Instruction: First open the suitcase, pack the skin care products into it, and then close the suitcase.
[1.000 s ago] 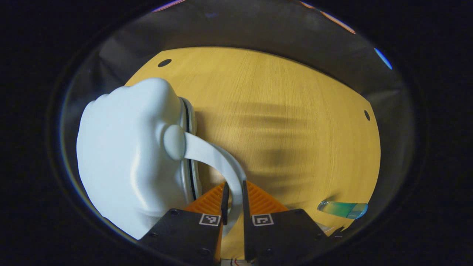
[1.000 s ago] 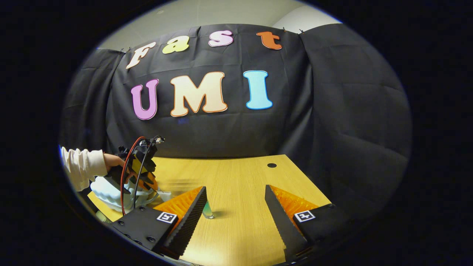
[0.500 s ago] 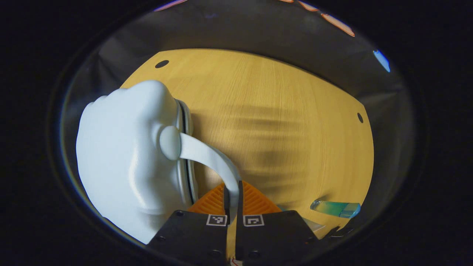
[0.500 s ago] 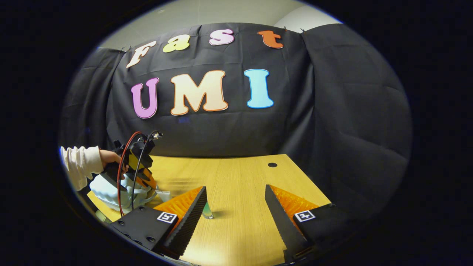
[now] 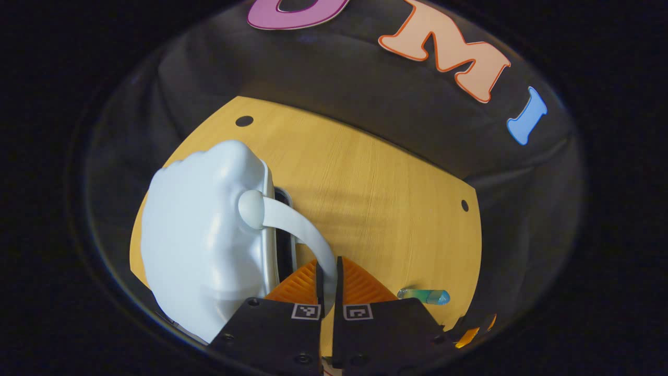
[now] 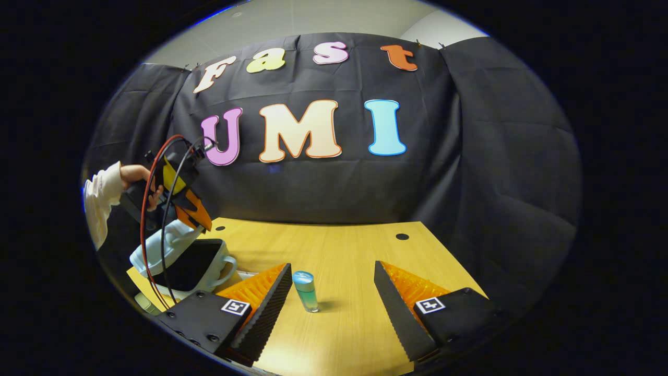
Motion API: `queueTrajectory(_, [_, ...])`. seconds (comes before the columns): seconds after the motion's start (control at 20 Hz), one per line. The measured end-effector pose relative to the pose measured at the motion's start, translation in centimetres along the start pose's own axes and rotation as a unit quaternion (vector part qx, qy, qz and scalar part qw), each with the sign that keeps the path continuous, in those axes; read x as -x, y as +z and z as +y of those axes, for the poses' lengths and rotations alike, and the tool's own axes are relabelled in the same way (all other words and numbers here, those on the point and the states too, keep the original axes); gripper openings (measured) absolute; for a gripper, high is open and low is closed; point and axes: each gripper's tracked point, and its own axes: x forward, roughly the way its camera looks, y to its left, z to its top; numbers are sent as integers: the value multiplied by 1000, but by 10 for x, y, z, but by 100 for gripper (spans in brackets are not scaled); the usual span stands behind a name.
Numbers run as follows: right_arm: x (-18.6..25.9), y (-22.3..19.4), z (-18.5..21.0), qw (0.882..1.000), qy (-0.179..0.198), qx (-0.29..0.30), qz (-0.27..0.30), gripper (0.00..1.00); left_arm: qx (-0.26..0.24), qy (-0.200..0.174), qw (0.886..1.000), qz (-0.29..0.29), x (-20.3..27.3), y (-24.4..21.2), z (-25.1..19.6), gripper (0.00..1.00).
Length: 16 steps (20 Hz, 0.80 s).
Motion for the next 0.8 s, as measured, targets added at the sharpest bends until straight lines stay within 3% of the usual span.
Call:
queueTrajectory(0.25, [-2,0,27,1000,21,-2,-3,99,33,-5,997,-68,81,38,37,1])
queueTrajectory(0.5, [-2,-4,48,1000,26,-1,-2,99,69,7,991,-115,146,67,109,1])
queueTrajectory(0.8, [1,2,83,999,35,15,-10,99,67,61,987,-136,193,66,208,1])
